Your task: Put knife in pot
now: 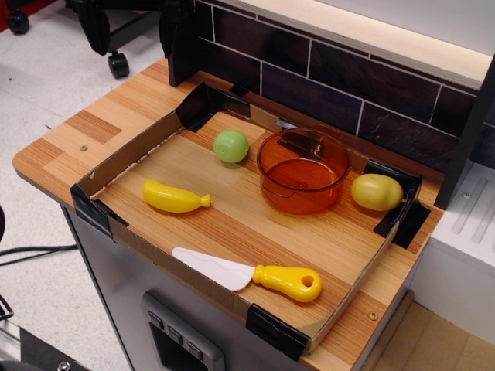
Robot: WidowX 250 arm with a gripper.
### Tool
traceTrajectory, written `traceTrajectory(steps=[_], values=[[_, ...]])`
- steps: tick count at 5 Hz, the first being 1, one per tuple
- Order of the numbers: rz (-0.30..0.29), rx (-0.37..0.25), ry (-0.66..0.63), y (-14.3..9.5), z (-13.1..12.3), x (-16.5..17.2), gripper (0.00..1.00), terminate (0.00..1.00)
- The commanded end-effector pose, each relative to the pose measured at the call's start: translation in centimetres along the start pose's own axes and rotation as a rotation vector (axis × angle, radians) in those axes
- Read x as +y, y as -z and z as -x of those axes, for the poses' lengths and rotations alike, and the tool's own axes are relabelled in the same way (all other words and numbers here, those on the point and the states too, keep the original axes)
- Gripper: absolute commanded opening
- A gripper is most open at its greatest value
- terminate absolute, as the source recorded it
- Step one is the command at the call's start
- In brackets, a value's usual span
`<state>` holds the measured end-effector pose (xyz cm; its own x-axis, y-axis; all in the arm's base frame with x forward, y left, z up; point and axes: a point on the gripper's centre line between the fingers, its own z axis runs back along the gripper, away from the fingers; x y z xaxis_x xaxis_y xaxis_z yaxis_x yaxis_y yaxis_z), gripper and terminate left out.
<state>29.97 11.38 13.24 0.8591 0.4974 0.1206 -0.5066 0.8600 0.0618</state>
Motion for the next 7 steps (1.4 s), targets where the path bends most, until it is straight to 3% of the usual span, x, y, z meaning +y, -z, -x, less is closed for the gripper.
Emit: traceTrajectory(steps=[1,3,4,5,6,7], values=[[0.0,0.0,0.0,0.0,0.0,0.0,1.0,0.0],[0.042,-0.001,0.461,-0.4,3.2,-3.2,1.0,0.0],[0.128,0.044,0.689,-0.6,5.5,-4.9,1.0,0.0],[0.23,0.006,0.904,-0.9,8.0,-6.0,1.0,0.0],[0.28,-0.041,1.063,-0.4,9.9,-7.0,1.0,0.0],[0.312,-0.042,1.152,0.4,11.4,-8.0,1.0,0.0]])
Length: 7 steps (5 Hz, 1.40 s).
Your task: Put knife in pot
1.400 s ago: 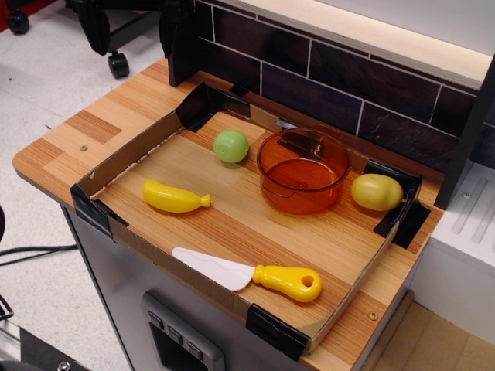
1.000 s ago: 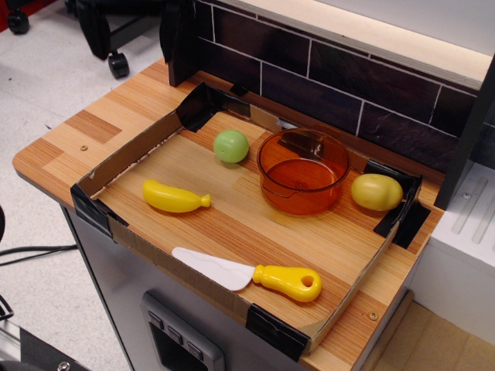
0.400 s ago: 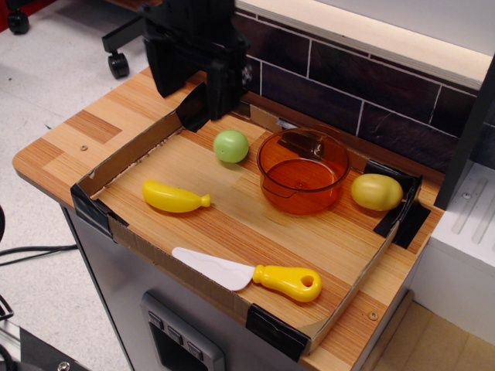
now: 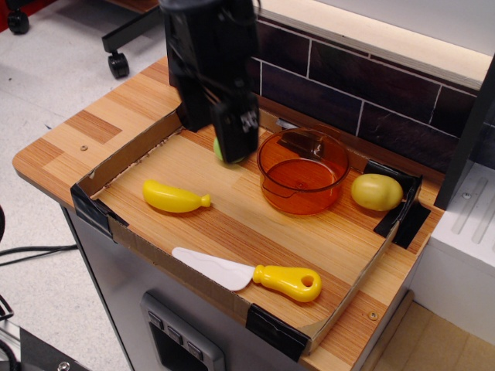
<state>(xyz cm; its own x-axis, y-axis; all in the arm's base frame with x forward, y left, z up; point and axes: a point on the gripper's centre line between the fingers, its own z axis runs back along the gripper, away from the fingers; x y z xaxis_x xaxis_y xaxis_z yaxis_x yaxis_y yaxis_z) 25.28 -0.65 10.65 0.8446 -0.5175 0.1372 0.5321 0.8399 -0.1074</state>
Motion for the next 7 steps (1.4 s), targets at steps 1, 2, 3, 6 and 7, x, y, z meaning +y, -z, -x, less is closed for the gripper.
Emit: traceTrajectory(steps=[1,2,3,6,7], values=[[-0.004,-0.041,0.132,1.3,-0.1,-2.3,1.0,0.0],[-0.027,-0.031,0.144,3.2,-0.4,-3.5,1.0,0.0],[-0.04,-0.028,0.149,4.8,-0.6,-4.3,1.0,0.0],[-0.106,0.008,0.178,8.6,0.5,-5.2,1.0,0.0],[-0.117,0.033,0.173,9.6,0.7,-4.9,1.0,0.0]])
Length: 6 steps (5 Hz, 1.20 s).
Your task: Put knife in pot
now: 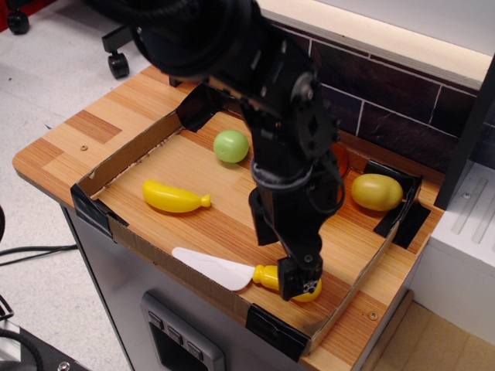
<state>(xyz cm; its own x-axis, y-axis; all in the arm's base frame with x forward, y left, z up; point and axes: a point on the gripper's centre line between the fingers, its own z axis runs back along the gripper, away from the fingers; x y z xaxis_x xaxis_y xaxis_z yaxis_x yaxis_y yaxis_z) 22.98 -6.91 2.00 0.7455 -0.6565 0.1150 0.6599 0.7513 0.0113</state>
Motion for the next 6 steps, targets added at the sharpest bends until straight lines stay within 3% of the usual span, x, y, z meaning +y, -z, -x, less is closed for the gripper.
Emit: traceTrajectory(steps=[1,2,3,5,6], values=[[-0.043,0.01,0.001,0.9,1.0,0.5,1.0,0.0],[-0.046,0.007,0.005,1.2,1.1,0.4,1.0,0.0],[-0.021,-0.014,-0.006,0.7,1.2,0.3,0.0,0.0],[-0.007,-0.054,-0.021,-1.0,1.1,0.4,0.0,0.0],[-0.015,-0.145,0.012,-4.2,0.7,0.3,0.0,0.0]])
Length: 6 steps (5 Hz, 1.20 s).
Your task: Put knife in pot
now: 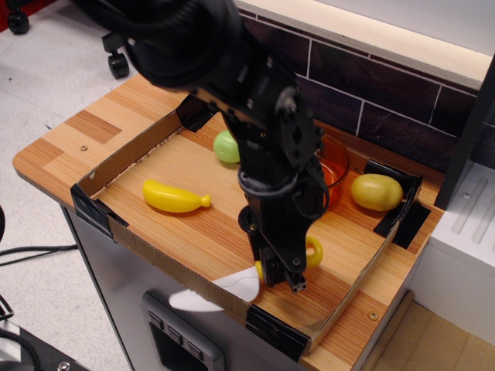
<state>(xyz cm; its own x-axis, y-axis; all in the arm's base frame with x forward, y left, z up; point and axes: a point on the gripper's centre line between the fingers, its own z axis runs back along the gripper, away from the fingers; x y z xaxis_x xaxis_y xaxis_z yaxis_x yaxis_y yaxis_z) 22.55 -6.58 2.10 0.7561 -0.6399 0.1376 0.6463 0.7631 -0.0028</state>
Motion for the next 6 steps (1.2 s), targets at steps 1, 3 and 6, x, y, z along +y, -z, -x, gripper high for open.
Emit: traceTrajectory(steps=[1,3,6], values=[[-0.03,-0.228,0.028,-8.2,-1.2,0.4,0.0,0.0],[-0.032,-0.315,-0.06,-11.9,-4.1,2.1,0.0,0.0],[-0.075,-0.071,-0.549,-11.9,-5.1,7.3,0.0,0.0]])
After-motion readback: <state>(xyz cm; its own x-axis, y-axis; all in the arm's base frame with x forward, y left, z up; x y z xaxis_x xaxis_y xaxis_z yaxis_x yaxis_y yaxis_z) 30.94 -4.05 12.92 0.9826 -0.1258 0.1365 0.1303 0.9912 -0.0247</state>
